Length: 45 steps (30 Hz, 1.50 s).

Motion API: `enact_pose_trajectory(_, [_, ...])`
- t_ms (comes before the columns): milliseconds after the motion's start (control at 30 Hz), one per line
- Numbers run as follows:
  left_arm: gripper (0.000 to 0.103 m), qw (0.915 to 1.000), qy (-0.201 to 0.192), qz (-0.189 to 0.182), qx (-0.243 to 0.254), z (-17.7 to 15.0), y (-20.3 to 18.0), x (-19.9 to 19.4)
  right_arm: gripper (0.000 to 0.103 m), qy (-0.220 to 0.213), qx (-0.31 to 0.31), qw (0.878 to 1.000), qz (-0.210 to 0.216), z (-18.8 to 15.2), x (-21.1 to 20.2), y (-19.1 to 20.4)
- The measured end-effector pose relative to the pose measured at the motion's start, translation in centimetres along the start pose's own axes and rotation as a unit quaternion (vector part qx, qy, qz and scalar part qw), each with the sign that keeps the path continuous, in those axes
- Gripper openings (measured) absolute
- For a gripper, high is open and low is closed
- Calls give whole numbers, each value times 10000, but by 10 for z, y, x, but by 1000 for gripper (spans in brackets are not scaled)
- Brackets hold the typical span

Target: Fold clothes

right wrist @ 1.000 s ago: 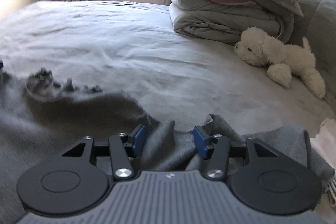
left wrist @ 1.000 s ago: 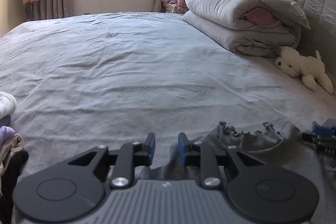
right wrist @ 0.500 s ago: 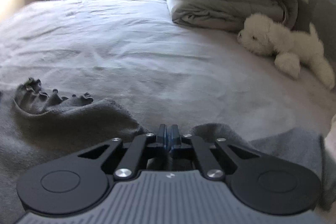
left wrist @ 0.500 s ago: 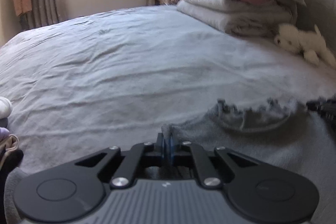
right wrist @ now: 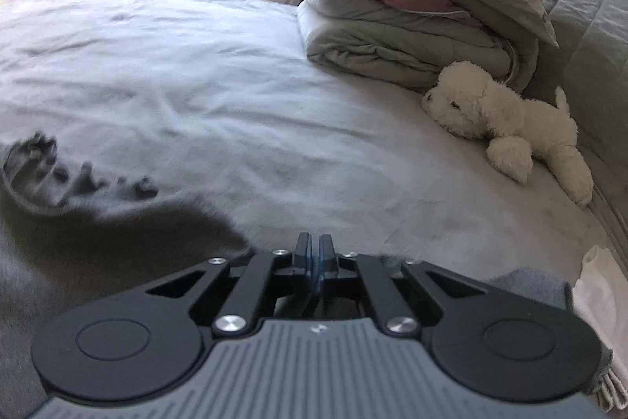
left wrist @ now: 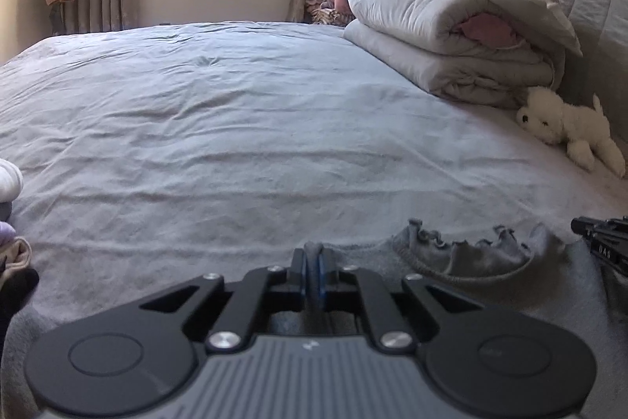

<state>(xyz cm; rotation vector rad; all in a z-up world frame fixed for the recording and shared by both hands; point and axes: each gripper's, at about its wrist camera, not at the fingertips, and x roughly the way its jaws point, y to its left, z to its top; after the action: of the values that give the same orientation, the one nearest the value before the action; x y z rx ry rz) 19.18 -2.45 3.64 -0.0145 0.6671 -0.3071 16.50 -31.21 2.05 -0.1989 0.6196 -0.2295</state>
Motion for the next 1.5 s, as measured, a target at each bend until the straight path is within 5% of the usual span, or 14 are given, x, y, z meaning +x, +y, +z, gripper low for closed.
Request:
enact_pose_trajectory(67, [11, 10000, 11, 58, 53, 1, 0, -1, 5, -67, 146, 9998, -68, 2, -2, -5])
enact_pose_trajectory(233, [17, 9998, -92, 122, -83, 10, 6, -9, 43, 133, 411, 9987, 277, -13, -9, -17])
enact_pose_trajectory(333, [21, 9999, -109, 96, -95, 12, 6, -11, 47, 234, 641, 9967, 447, -23, -17, -27])
enact_pose_trajectory(533, [21, 9998, -4, 147, 101, 7, -1, -7, 53, 167, 1012, 9932, 550, -35, -13, -30])
enact_pose_trajectory(767, [21, 9999, 69, 117, -21, 8, 3, -8, 56, 155, 582, 9976, 348, -23, -10, -30])
enact_pose_trajectory(800, [21, 9999, 67, 113, -28, 8, 3, -8, 52, 174, 541, 9980, 276, -21, -8, -31])
enact_pose_trajectory(867, [21, 9999, 64, 119, -32, 9, 3, -10, 18, 223, 470, 9986, 110, -17, -5, -35])
enact_pose_trajectory(967, [21, 9999, 41, 134, -89, 12, 5, -14, 16, 227, 694, 9971, 200, -23, -7, -46])
enact_pose_trajectory(1000, [21, 9998, 31, 136, -110, 13, 6, -16, 17, 207, 772, 9965, 241, -27, -9, -50])
enact_pose_trajectory(1100, [26, 9998, 85, 116, -129, 14, 6, -15, 43, 218, 1036, 9942, 188, -36, -17, -69])
enact_pose_trajectory(1267, [35, 9993, 382, -34, 2, 8, -5, -10, 56, 289, 1843, 9823, 146, -46, -35, -111])
enact_pose_trajectory(1433, [38, 9973, 613, 238, 332, -8, -16, 5, 54, 653, 2169, 9740, 48, -63, -27, -127])
enact_pose_trajectory(1500, [22, 9965, 588, 377, 454, -14, -17, 8, 51, 597, 1616, 9849, -169, -62, -24, -112])
